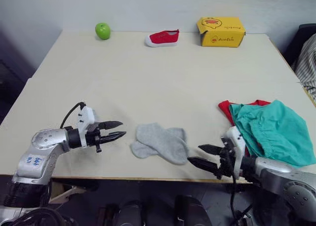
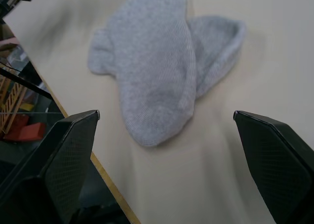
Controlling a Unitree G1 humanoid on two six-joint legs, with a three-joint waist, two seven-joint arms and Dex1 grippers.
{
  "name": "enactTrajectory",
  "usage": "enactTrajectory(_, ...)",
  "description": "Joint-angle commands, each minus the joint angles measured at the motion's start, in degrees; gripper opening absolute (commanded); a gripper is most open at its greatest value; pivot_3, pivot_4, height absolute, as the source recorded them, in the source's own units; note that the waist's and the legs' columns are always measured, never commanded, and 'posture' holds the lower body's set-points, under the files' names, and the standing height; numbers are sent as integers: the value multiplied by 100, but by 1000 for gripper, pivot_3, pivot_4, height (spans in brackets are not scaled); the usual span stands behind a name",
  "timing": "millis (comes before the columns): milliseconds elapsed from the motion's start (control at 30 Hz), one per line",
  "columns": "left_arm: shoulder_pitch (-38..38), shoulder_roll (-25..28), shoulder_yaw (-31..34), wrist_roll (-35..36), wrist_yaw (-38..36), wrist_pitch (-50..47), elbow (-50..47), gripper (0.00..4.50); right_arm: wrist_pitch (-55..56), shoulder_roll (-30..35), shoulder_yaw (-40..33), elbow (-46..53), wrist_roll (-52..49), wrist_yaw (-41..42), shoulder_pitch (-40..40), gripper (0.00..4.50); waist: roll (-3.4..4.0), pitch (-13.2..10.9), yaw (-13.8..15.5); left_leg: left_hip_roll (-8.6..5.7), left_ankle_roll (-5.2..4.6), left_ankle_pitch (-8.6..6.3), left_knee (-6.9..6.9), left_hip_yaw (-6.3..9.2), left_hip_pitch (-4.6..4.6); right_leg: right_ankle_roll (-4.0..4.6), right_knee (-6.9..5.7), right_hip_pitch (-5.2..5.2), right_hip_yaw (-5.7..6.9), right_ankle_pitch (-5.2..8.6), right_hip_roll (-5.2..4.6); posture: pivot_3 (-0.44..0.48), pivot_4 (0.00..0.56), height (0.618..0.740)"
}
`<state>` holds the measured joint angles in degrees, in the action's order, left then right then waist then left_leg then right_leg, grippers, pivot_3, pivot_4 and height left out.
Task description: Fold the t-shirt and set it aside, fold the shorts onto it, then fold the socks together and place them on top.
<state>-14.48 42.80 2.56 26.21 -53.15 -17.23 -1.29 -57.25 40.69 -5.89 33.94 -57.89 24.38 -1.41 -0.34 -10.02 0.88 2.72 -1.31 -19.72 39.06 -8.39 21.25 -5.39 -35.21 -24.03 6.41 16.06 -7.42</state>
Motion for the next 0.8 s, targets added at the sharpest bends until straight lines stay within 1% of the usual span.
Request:
enactTrajectory(33,-539,-319,-305,-197,123,-221,108,1893,-46,-230,337,31,94,-93,181,4500,-1,0,32,-3,-2,-1,0,-5,8,-5,3,-5,8,-3,1,0,150,740)
enactTrajectory(100,-785,-474,-474,-307,91,-344,275,1893,-42,-321,453,-104,190,-82,301,4500,-5,1,38,-7,-7,0,7,-10,23,-12,-3,-17,10,-7,4,0,150,740)
enactTrajectory(200,-1035,-651,-669,-514,14,-260,550,1893,-43,-438,596,-236,288,-21,431,4500,-8,3,31,-14,-16,2,10,-21,31,-20,-11,-23,8,-11,7,0,150,740)
enactTrajectory(233,-1105,-710,-702,-532,-25,-278,623,1924,-62,-486,638,-258,294,-32,487,4311,-11,4,16,-14,-17,2,10,-22,31,-20,-9,-23,9,-11,9,0,150,740)
enactTrajectory(300,-1243,-812,-770,-554,-93,-386,770,1942,-94,-671,661,-338,273,-114,630,3847,-12,3,-8,-11,-17,2,9,-25,32,-21,-4,-23,8,-12,14,0,150,740)
enactTrajectory(333,-1291,-832,-809,-567,-158,-436,831,1942,-90,-754,668,-386,306,-165,691,3543,-13,3,-15,-9,-17,2,9,-26,33,-21,-4,-24,8,-12,16,0,150,740)
enactTrajectory(500,-1423,-868,-1057,-781,-319,-662,1033,1942,-97,-876,722,-487,481,-190,795,1672,-16,1,-86,-2,-8,8,10,-25,33,-20,-10,-28,6,-11,21,0,150,740)
enactTrajectory(567,-1447,-912,-1103,-840,-331,-680,1097,1560,-89,-890,734,-481,510,-164,792,1010,-16,1,-91,-2,-9,9,10,-25,33,-20,-11,-28,5,-11,20,0,150,740)
enactTrajectory(600,-1451,-949,-1094,-846,-357,-629,1118,1324,-80,-894,739,-476,534,-150,791,585,-16,1,-91,-2,-9,10,10,-25,33,-20,-14,-28,5,-11,19,0,150,740)
enactTrajectory(633,-1454,-975,-1083,-872,-345,-613,1128,1030,-59,-899,739,-468,565,-139,790,243,-16,1,-92,-3,-10,11,10,-25,32,-20,-17,-29,4,-11,17,0,150,740)
enactTrajectory(667,-1450,-1012,-1056,-891,-316,-583,1136,675,-50,-892,728,-456,575,-114,779,0,-16,1,-92,-3,-10,11,10,-25,32,-21,-19,-29,4,-11,17,0,150,740)
enactTrajectory(733,-1446,-1081,-991,-910,-264,-528,1138,49,-41,-860,700,-432,591,-42,771,0,-16,1,-91,-4,-10,11,10,-25,32,-20,-21,-30,4,-11,15,0,150,740)
enactTrajectory(800,-1444,-1143,-894,-878,-214,-495,1127,49,-61,-814,643,-423,583,21,777,0,-16,1,-90,-4,-11,12,11,-25,32,-20,-21,-30,4,-11,15,0,150,740)
